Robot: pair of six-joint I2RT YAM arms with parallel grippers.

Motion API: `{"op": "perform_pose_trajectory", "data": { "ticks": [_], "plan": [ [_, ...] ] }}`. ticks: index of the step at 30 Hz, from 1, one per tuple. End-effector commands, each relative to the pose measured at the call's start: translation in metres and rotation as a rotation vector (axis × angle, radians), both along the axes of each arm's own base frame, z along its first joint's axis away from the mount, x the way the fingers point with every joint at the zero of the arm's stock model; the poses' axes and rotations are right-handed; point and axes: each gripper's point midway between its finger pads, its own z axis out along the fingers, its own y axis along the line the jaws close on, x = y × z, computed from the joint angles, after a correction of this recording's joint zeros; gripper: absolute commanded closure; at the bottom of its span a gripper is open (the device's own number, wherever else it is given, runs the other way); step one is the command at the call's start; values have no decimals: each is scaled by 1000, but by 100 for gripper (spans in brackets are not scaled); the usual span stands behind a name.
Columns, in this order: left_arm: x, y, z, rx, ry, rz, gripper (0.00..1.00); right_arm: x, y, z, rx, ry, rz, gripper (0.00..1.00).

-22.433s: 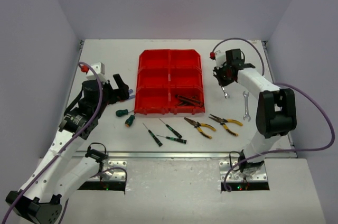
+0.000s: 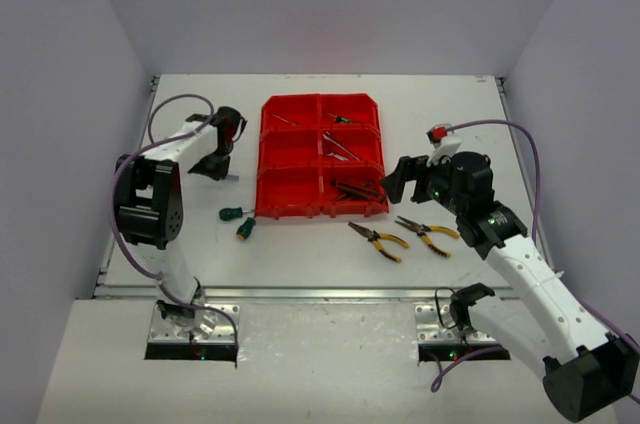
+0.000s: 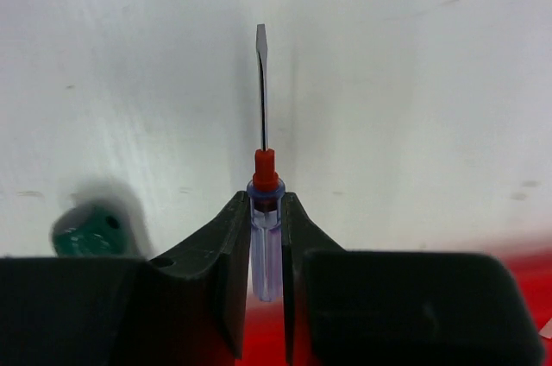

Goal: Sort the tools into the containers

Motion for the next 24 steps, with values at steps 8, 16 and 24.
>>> {"op": "perform_pose_trajectory", "data": {
  "ticks": [8, 16, 24],
  "plan": [
    [137, -25, 114, 64, -304, -142, 100, 7, 1, 13, 8, -58, -4, 1],
    [196, -102, 80, -32, -376, -259, 100, 8, 0, 10, -1, -52, -8, 1],
    [222, -139, 68, -67, -469, -305, 100, 8, 1, 6, -6, -42, -3, 1]
  ]
}}
